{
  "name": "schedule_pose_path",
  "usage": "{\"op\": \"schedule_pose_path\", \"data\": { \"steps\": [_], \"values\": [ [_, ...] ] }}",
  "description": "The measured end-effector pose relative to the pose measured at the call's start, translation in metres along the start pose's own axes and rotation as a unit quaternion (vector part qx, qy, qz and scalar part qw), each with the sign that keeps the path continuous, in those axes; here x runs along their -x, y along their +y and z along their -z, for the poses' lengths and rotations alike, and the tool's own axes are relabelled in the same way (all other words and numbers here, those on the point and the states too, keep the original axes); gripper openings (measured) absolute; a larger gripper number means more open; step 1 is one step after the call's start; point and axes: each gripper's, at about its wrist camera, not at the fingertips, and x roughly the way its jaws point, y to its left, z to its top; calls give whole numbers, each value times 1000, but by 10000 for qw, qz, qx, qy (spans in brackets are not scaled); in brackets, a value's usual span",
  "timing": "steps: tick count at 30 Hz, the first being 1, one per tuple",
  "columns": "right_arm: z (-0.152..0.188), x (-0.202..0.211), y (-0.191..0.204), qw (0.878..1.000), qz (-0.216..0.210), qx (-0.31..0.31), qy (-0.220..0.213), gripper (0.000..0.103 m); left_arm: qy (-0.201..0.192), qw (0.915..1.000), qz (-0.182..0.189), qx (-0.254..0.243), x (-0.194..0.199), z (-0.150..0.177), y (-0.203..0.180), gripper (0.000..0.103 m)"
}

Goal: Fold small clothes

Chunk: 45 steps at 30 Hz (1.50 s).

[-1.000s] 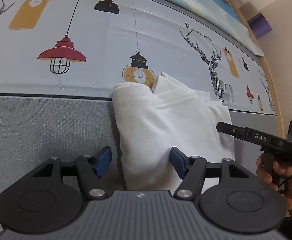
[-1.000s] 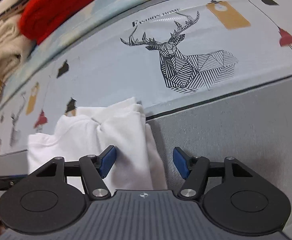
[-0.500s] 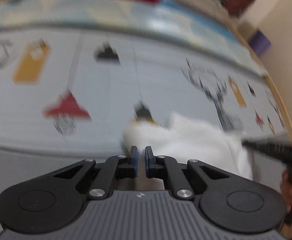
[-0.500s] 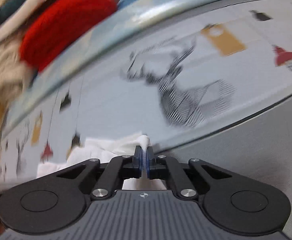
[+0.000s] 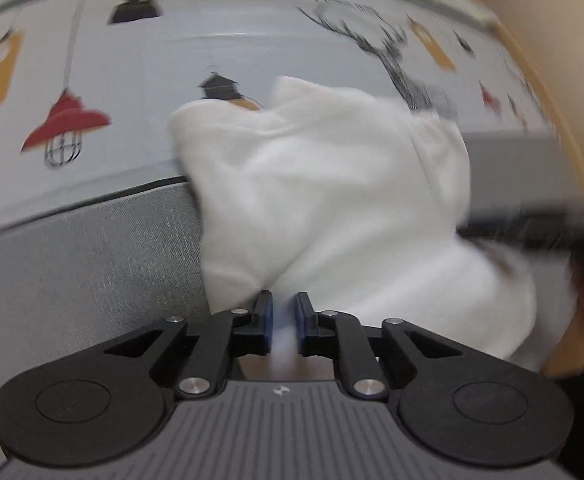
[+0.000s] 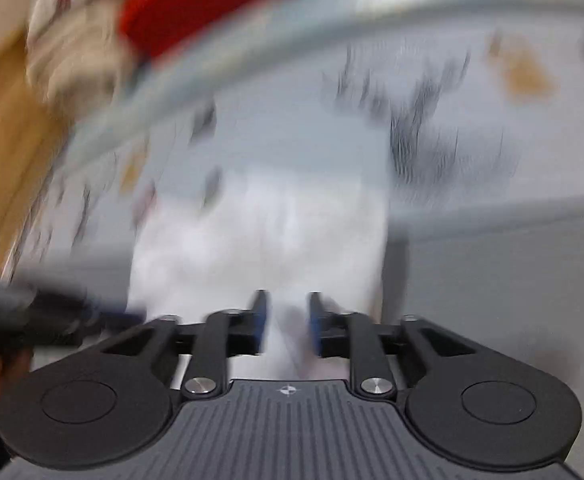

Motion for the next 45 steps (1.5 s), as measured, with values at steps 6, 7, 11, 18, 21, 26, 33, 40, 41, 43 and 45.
{"op": "schedule_pose_path", "data": {
  "steps": [6,7,11,18,21,26,33,40,41,43,45],
  "values": [
    [3,27,-22,9980,-193,-439,-413,45,-445,9981,425,-14,25,1,-12,20],
    [5,30,-21,9980,-408,-310,-383,45,-290,9982,473,-206,21,5,-17,22],
    [22,17,-8,9982,-342,455,184,42,178,9922,-172,-1224,1,26,-38,29],
    [31,24,-21,9985,-257,440,220,52,271,9842,334,-1716,18,41,-55,30],
    [45,9,-24,9960,-115,550,698,54,798,9744,-133,-2097,-4,58,-59,28],
    [52,3,-23,9949,-46,633,788,58,851,9736,-162,-2111,0,62,-56,29],
    [66,4,-9,9905,-416,771,1062,22,1020,9652,-397,-2376,2,76,-46,30],
    [63,25,-10,9963,-13,487,708,34,569,9664,-688,-2412,29,81,-40,36],
    [62,33,-12,9977,138,395,536,42,396,9670,-787,-2390,38,85,-40,43],
    [63,51,-10,9986,361,348,149,44,53,9717,-913,-2180,53,87,-38,54],
    [68,73,-2,9947,793,553,-362,44,-364,9768,-977,-1871,68,88,-42,68]
  ]
}}
